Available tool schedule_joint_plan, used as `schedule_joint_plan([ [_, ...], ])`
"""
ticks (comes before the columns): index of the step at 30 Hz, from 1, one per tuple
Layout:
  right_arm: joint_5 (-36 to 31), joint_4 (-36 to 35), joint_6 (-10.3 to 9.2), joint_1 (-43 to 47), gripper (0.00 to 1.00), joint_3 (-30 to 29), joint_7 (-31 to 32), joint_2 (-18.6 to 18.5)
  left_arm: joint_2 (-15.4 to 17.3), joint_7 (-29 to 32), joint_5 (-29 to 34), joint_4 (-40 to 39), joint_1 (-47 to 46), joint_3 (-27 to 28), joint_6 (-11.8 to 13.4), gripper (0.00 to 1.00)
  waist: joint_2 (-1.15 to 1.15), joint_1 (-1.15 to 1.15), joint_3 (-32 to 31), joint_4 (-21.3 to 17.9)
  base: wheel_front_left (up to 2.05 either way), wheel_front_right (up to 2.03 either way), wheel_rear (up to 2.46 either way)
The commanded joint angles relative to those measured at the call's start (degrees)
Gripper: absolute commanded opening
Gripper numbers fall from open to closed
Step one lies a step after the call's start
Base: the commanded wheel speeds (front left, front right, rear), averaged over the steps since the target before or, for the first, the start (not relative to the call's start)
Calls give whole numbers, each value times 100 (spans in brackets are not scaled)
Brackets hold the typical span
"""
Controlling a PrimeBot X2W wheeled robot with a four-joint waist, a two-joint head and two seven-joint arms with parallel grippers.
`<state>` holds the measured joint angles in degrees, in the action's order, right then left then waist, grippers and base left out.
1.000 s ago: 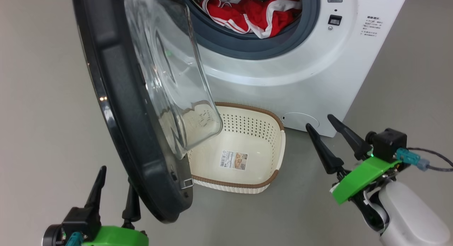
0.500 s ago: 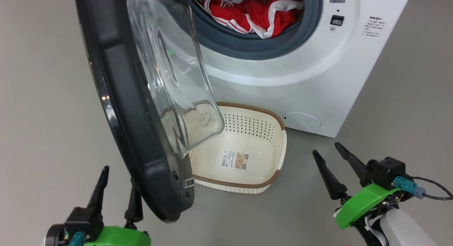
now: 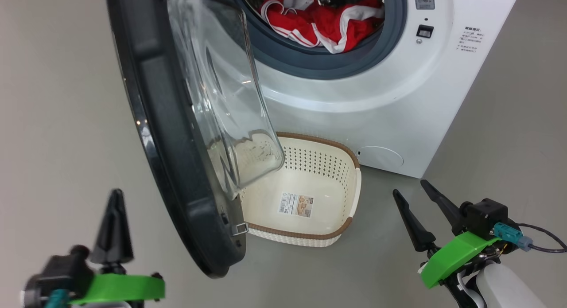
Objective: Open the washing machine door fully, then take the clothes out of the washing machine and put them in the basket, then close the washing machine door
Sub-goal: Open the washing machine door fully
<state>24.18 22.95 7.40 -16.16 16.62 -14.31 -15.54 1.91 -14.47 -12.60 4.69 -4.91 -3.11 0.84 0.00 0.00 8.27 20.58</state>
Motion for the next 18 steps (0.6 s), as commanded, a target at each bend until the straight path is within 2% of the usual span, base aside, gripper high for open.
schedule_joint_plan([
  [1, -59, -135, 9, 139, 100, 111, -69, 28, 97, -52, -73, -335, -193, 300, 51, 0, 0, 0, -43, 17, 0, 0, 0],
  [8, -87, -176, 9, 175, 100, 100, -69, 18, 97, -52, -394, -1621, -318, 502, 91, 0, 0, 0, -104, 71, 0, 0, 0],
  [18, -141, -206, 9, 158, 100, 143, -69, 51, 97, -52, -129, -3014, -244, -496, 115, 0, 0, 0, -123, 63, 0, 0, 0],
])
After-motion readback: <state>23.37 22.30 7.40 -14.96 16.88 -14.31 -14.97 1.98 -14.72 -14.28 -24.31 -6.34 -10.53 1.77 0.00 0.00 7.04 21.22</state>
